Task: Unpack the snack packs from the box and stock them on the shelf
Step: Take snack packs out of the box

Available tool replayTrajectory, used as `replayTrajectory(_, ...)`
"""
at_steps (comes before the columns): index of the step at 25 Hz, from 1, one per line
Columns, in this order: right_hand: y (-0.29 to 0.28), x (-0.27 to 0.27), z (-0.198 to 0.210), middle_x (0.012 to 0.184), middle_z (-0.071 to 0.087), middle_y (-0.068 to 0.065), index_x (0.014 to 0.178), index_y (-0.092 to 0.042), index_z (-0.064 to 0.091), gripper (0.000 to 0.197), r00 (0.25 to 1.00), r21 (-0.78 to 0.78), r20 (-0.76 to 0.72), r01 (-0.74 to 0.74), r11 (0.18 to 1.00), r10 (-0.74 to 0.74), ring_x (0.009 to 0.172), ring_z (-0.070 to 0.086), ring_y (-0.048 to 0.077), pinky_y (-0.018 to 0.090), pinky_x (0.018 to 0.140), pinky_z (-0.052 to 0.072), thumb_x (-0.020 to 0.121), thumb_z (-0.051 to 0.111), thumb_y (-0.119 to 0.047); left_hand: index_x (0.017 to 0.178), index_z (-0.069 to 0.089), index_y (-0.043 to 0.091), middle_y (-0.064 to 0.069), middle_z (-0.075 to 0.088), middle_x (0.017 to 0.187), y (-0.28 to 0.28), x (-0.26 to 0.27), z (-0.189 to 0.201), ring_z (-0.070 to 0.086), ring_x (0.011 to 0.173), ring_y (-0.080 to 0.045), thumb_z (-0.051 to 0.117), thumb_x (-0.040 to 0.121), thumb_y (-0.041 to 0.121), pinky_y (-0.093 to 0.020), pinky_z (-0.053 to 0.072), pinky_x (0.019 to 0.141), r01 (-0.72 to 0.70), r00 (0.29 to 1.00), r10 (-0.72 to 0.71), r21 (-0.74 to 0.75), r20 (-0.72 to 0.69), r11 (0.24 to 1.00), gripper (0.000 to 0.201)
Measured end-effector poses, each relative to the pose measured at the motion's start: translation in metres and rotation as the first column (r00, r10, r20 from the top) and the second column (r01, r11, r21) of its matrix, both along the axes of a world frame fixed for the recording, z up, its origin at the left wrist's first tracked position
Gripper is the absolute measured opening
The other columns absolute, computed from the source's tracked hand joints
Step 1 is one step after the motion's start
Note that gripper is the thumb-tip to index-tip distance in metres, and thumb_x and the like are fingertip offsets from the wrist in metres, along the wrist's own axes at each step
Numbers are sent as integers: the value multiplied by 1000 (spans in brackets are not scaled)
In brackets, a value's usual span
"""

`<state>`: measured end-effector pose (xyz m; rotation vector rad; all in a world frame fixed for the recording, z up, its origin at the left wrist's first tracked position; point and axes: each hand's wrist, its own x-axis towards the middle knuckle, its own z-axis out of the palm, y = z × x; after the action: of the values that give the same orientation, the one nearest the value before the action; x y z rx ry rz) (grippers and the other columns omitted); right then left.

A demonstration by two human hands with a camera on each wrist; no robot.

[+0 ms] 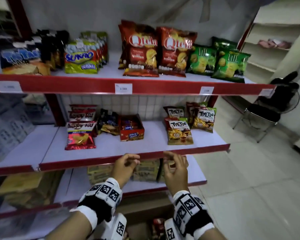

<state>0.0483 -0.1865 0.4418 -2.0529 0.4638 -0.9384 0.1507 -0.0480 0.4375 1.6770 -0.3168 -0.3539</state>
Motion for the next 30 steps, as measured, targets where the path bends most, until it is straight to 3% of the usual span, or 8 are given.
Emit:
replayTrajectory(3, -6, -8, -46, 105, 54, -8, 110, -20, 61, 34, 984, 115, -167, -46, 992, 65, 106, 52, 18, 40, 91, 48, 86, 57, 3, 85, 61, 13, -5, 63, 75, -10, -10, -51, 55, 58, -17, 51, 93, -4, -12, 41, 42, 4, 992, 8, 97, -123, 995, 21)
replayTrajectory(8, -28, -23, -113, 112, 54, -3, 109, -38, 52, 45, 915, 198, -365, -100, 975, 168, 102, 49, 9, 28, 94, 45, 86, 54, 1, 93, 61, 3, -13, 62, 80, -23, -17, -130, 53, 59, -20, 46, 94, -8, -18, 45, 47, -44, 955, 107, 222, -276, 974, 18)
replayTrajectory(13, -60, -30, -184, 108, 54, 1, 117, -15, 59, 40, 834, 275, -499, -107, 956, 237, 104, 53, 18, 33, 97, 45, 83, 55, 5, 103, 63, -12, -2, 58, 69, -48, -33, -204, 51, 60, -16, 47, 92, -12, -8, 40, 38, -74, 896, 211, 338, -390, 938, 19)
replayTrajectory(18, -84, -33, -256, 115, 59, 12, 118, -10, 59, 34, 745, 296, -619, -73, 953, 249, 111, 52, 27, 29, 96, 42, 86, 55, 1, 110, 61, -14, -3, 57, 72, -62, -39, -271, 54, 58, -13, 45, 94, -11, -6, 40, 39, -55, 833, 273, 418, -482, 907, 23)
replayTrajectory(21, -88, -36, -313, 117, 60, 11, 120, -13, 58, 33, 652, 298, -717, -35, 954, 247, 115, 49, 29, 28, 96, 40, 88, 56, -6, 112, 62, -11, -4, 58, 75, -65, -41, -327, 57, 40, 2, 45, 95, -7, -5, 40, 40, -39, 813, 293, 455, -503, 890, 25)
replayTrajectory(24, -90, -30, -374, 119, 61, 13, 123, -13, 57, 33, 542, 281, -793, -77, 956, 277, 115, 47, 30, 27, 94, 35, 90, 55, -12, 115, 61, -9, 1, 54, 72, -64, -39, -382, 52, 35, 11, 42, 96, -6, -4, 39, 38, -25, 788, 306, 469, -535, 883, 27)
replayTrajectory(28, -102, -10, -473, 115, 65, 14, 120, -13, 58, 32, 391, 298, -850, -194, 935, 352, 112, 56, 32, 31, 94, 42, 88, 58, -17, 100, 61, 3, -10, 57, 76, -58, -23, -465, 56, 39, -6, 43, 95, -8, -11, 36, 35, 12, 759, 292, 460, -582, 888, 22)
replayTrajectory(30, -105, 7, -525, 119, 63, 13, 121, -16, 56, 35, 218, 287, -905, -321, 903, 365, 111, 58, 32, 34, 95, 46, 88, 59, -25, 77, 56, 4, -18, 57, 71, -52, -10, -507, 54, 40, -14, 42, 94, -12, -15, 35, 35, 56, 760, 260, 459, -595, 887, 28)
